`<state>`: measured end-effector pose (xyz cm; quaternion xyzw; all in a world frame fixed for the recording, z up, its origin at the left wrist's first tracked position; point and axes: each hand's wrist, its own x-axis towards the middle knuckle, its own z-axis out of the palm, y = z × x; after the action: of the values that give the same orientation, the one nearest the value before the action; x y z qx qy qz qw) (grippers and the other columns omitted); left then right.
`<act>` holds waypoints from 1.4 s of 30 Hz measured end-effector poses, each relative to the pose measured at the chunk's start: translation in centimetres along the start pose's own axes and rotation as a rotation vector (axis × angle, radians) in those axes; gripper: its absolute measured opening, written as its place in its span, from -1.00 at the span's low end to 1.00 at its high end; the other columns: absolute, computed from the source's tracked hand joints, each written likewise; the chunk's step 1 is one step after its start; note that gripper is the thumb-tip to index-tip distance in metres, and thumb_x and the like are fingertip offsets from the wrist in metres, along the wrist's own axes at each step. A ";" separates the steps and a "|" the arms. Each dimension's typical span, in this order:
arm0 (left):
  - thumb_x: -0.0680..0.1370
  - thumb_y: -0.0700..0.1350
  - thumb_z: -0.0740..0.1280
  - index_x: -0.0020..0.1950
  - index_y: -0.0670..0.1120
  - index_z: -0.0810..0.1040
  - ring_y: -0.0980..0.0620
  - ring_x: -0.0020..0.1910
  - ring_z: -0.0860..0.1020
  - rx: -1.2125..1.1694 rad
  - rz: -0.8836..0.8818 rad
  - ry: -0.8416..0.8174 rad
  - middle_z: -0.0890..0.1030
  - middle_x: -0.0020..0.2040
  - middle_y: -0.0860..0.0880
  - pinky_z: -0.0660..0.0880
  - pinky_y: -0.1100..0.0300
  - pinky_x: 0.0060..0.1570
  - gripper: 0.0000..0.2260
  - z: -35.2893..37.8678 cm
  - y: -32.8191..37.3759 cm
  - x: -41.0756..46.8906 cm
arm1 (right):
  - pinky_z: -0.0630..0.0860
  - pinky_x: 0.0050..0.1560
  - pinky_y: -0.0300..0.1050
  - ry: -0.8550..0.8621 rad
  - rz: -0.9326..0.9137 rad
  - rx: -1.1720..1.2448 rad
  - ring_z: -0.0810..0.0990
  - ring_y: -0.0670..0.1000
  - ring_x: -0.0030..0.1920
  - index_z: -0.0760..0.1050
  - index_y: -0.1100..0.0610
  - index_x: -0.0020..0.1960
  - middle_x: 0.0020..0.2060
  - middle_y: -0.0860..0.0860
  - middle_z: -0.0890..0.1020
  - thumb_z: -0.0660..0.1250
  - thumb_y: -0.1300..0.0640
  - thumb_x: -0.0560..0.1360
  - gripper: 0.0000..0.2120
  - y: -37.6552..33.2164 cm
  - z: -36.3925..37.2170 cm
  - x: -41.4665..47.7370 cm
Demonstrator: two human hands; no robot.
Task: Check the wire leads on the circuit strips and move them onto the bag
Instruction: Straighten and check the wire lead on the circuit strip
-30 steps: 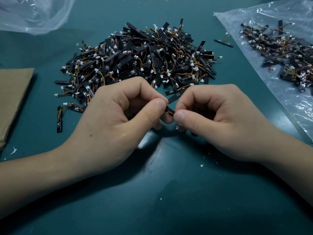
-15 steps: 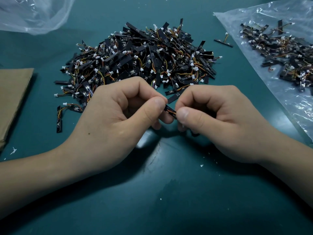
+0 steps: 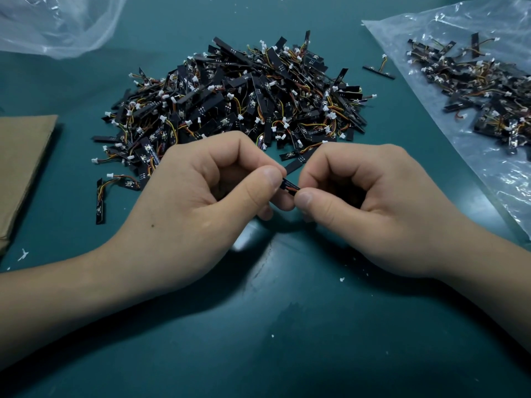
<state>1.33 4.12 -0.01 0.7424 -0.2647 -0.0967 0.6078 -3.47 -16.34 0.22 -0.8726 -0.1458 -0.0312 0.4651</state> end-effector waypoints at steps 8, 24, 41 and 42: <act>0.57 -0.17 0.38 -0.07 -0.27 0.58 0.18 -0.33 0.62 -0.113 -0.023 0.013 0.67 -0.24 -0.14 0.53 0.36 -0.26 -0.85 0.6 0.4 -0.2 | 0.32 -0.36 -0.34 -0.010 0.017 0.021 0.42 -0.13 -0.42 0.54 0.04 -0.18 -0.38 -0.04 0.57 0.39 0.07 0.55 -0.87 0.0 0.0 -0.1; 0.54 -0.16 0.41 -0.05 -0.04 0.64 0.00 -0.36 0.63 0.063 0.054 -0.025 0.71 -0.27 0.01 0.57 0.10 -0.36 -0.97 -0.1 0.2 -0.2 | 0.36 -0.37 -0.15 -0.074 -0.008 -0.097 0.47 0.02 -0.42 0.48 -0.06 -0.22 -0.43 -0.02 0.53 0.29 0.04 0.61 -0.78 0.0 0.0 0.0; 0.55 -0.18 0.39 -0.04 -0.05 0.64 0.11 -0.36 0.62 0.030 0.057 -0.050 0.70 -0.29 0.00 0.54 0.30 -0.28 -0.95 -0.2 0.0 -0.2 | 0.43 -0.34 0.00 -0.054 -0.078 -0.175 0.50 0.02 -0.37 0.58 0.00 -0.16 -0.40 -0.04 0.55 0.32 0.04 0.61 -0.82 0.4 0.0 -0.1; 0.56 -0.17 0.39 -0.03 -0.05 0.64 0.11 -0.36 0.62 0.041 0.061 -0.054 0.70 -0.29 0.00 0.55 0.29 -0.29 -0.95 -0.2 0.0 -0.2 | 0.43 -0.34 -0.01 -0.053 -0.079 -0.181 0.50 0.02 -0.38 0.57 0.00 -0.16 -0.41 -0.04 0.54 0.32 0.04 0.61 -0.82 0.4 0.0 -0.1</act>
<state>1.24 4.38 -0.01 0.7434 -0.3054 -0.0927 0.5877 -3.46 -16.57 -0.15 -0.9052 -0.1889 -0.0394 0.3786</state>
